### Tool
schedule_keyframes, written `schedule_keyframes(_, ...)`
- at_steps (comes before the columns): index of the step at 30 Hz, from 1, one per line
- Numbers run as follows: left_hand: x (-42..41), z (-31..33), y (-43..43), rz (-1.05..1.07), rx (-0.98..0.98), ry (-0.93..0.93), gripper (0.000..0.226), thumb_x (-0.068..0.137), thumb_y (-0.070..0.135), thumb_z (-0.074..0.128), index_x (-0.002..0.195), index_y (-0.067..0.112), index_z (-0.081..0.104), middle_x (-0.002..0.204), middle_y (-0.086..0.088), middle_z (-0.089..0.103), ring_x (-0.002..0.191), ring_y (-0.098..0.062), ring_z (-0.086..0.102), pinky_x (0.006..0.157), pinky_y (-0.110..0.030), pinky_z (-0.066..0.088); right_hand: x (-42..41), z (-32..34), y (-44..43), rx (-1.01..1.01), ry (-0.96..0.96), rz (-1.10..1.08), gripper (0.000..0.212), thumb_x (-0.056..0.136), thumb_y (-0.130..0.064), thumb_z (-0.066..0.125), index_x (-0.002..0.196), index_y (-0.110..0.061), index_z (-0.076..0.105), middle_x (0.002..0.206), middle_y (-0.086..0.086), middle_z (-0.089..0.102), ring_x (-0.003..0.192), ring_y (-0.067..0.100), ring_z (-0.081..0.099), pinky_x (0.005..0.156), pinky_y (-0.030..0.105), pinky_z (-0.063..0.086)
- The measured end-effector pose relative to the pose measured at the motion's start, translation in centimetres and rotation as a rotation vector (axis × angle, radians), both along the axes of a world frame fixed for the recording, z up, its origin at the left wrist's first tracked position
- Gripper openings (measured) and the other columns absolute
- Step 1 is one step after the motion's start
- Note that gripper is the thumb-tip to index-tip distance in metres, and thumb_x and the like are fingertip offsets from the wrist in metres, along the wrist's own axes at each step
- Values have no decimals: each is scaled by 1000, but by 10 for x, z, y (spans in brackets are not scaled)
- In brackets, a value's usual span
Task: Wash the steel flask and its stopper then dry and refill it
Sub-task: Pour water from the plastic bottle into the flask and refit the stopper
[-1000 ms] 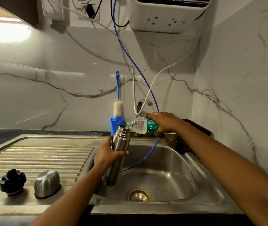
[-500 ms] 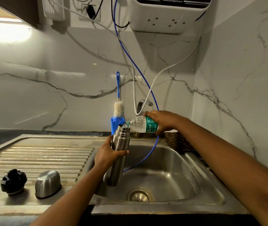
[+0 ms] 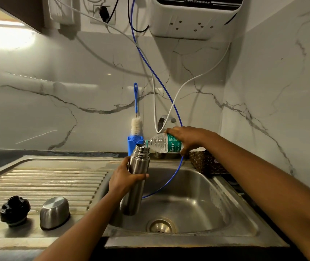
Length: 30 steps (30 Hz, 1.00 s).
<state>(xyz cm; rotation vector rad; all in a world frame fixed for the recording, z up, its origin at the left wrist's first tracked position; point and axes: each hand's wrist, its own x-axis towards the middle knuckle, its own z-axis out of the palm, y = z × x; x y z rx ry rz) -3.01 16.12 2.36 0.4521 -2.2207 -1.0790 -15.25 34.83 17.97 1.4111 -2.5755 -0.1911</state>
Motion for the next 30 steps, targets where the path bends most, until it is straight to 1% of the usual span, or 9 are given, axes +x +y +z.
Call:
schedule_keyframes(9, -1, 1, -1, 3, 5, -2, 88, 63, 42, 84, 136, 26, 38, 121, -7, 60, 102, -22, 60, 85, -43, 54, 0, 3, -1, 24, 14, 0, 101, 70, -13, 79, 148, -23, 14, 137, 6, 41, 116, 22, 46, 86, 28, 41)
schedule_keyframes(12, -1, 1, -1, 9, 3, -2, 88, 63, 42, 84, 136, 26, 38, 121, -7, 60, 102, -22, 60, 84, -41, 53, 0, 4, -3, 35, 37, 4, 101, 70, -13, 79, 147, -23, 16, 136, 6, 42, 115, 22, 47, 85, 29, 42)
schedule_keyframes(17, -2, 0, -1, 16, -1, 3, 87, 63, 42, 84, 135, 25, 39, 122, -7, 60, 99, -18, 58, 81, -38, 52, -2, 6, -4, 52, 59, 4, 99, 70, -14, 79, 146, -24, 17, 135, 6, 42, 114, 22, 48, 90, 34, 46)
schedule_keyframes(20, -1, -1, -2, 16, 4, 1, 88, 62, 43, 84, 136, 26, 39, 122, -6, 60, 102, -20, 59, 82, -38, 52, -2, 7, -5, 54, 70, 11, 96, 71, -13, 79, 145, -25, 19, 132, 6, 43, 112, 21, 48, 87, 32, 45)
schedule_keyframes(23, -1, -1, -2, 15, 8, -2, 89, 62, 43, 84, 137, 27, 38, 123, -6, 60, 103, -21, 60, 83, -40, 52, -2, 9, -6, 58, 106, 19, 98, 71, -14, 78, 146, -25, 17, 133, 5, 42, 113, 21, 46, 84, 29, 41)
schedule_keyframes(25, -1, -1, -2, 14, 16, -1, 89, 63, 42, 84, 137, 27, 37, 123, -6, 60, 103, -21, 60, 82, -38, 52, -2, 9, -6, 61, 121, 19, 98, 71, -15, 78, 147, -25, 16, 134, 5, 41, 114, 21, 45, 84, 27, 39)
schedule_keyframes(30, -1, -1, -1, 18, 14, 8, 88, 64, 41, 84, 137, 26, 37, 123, -7, 60, 104, -22, 60, 82, -38, 51, 0, 9, -8, 60, 128, 15, 98, 71, -14, 78, 147, -25, 16, 136, 6, 40, 116, 21, 45, 84, 28, 40)
